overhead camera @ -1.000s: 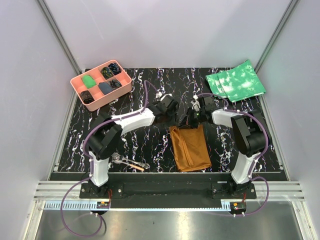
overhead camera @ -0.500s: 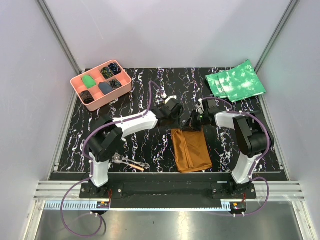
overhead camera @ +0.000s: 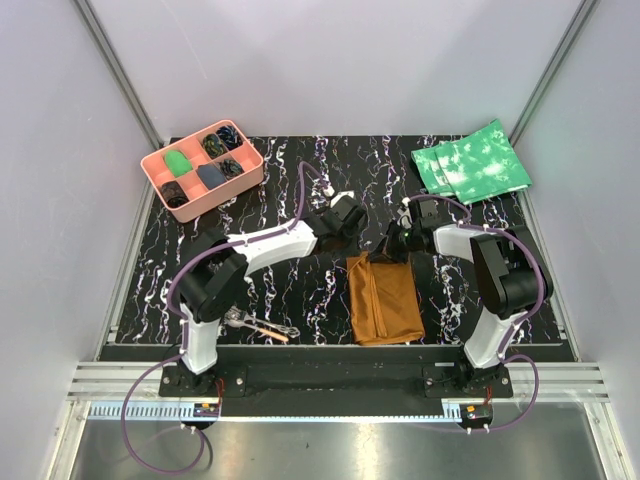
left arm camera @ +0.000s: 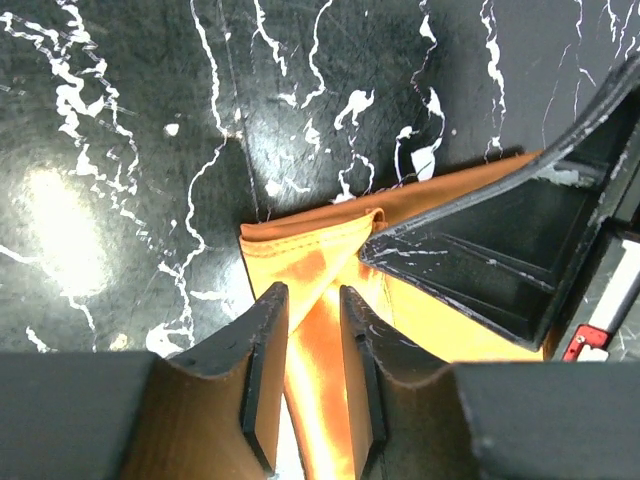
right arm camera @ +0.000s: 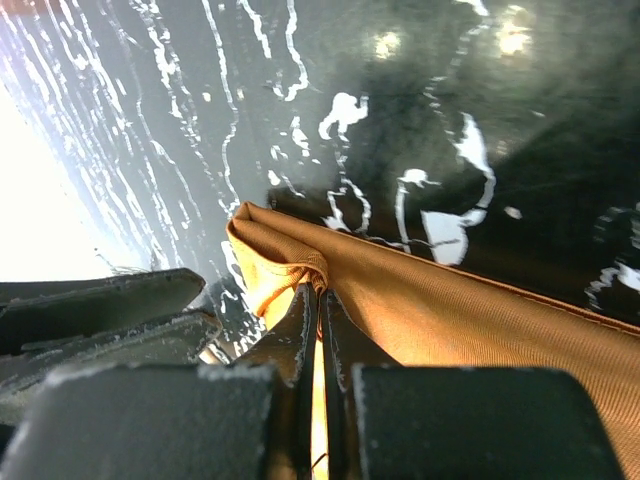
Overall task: Fold the napkin into a case and place the utensils inside
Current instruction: Fold the lower triangle-folded napkin at the center of the board.
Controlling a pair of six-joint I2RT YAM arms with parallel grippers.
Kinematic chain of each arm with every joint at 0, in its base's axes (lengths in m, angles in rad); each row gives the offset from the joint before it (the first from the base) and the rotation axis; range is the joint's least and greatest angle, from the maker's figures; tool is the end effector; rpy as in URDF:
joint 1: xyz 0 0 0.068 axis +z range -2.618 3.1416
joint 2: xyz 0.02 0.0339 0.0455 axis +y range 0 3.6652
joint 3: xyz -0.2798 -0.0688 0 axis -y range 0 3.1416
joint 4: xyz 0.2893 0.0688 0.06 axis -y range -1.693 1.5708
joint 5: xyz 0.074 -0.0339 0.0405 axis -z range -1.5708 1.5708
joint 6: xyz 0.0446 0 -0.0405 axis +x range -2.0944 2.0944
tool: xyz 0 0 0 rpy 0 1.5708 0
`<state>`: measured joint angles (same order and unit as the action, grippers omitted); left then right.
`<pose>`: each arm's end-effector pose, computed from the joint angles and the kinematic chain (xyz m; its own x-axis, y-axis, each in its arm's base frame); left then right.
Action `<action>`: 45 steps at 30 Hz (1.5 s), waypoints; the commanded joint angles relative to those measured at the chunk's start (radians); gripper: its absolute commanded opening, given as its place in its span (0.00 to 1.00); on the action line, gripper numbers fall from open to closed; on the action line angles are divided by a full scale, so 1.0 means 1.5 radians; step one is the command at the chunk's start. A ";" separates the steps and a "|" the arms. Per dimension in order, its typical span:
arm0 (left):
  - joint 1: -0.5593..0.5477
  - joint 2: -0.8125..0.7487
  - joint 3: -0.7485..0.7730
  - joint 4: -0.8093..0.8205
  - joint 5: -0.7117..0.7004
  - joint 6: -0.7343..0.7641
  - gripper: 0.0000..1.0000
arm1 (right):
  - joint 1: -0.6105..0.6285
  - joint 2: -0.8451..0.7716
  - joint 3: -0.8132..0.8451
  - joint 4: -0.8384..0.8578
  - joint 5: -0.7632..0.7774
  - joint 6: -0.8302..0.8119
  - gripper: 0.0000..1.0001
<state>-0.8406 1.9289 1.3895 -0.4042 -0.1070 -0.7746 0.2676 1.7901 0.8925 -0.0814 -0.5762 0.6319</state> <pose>0.3148 -0.3444 0.1826 -0.8749 -0.0654 -0.4799 0.1218 0.9293 -0.3487 0.3507 0.1213 0.1054 -0.9500 0.2531 -0.1830 0.0573 0.7173 0.6944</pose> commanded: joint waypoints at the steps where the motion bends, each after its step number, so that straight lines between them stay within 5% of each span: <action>1: 0.003 0.024 0.043 0.009 0.027 -0.001 0.29 | -0.006 -0.035 -0.007 -0.013 0.023 -0.018 0.00; 12: 0.013 0.082 0.061 0.023 0.058 -0.006 0.24 | -0.007 -0.017 -0.008 -0.017 0.025 -0.038 0.01; 18: 0.014 0.109 0.033 0.056 0.088 -0.024 0.18 | -0.007 -0.039 0.019 -0.075 0.054 -0.075 0.32; 27: 0.018 0.092 -0.003 0.075 0.099 -0.030 0.16 | -0.006 -0.185 -0.049 -0.182 0.035 -0.104 0.48; 40: 0.018 0.084 -0.011 0.080 0.103 -0.038 0.15 | 0.157 -0.461 -0.309 -0.183 -0.009 0.086 0.48; 45: 0.018 0.083 -0.009 0.080 0.101 -0.041 0.15 | 0.166 -0.492 -0.354 -0.162 -0.009 0.107 0.39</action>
<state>-0.8116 2.0682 1.3979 -0.2600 0.0319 -0.8345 0.5034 1.0771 0.3923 -0.3607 -0.5770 0.7269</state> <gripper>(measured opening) 0.150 0.433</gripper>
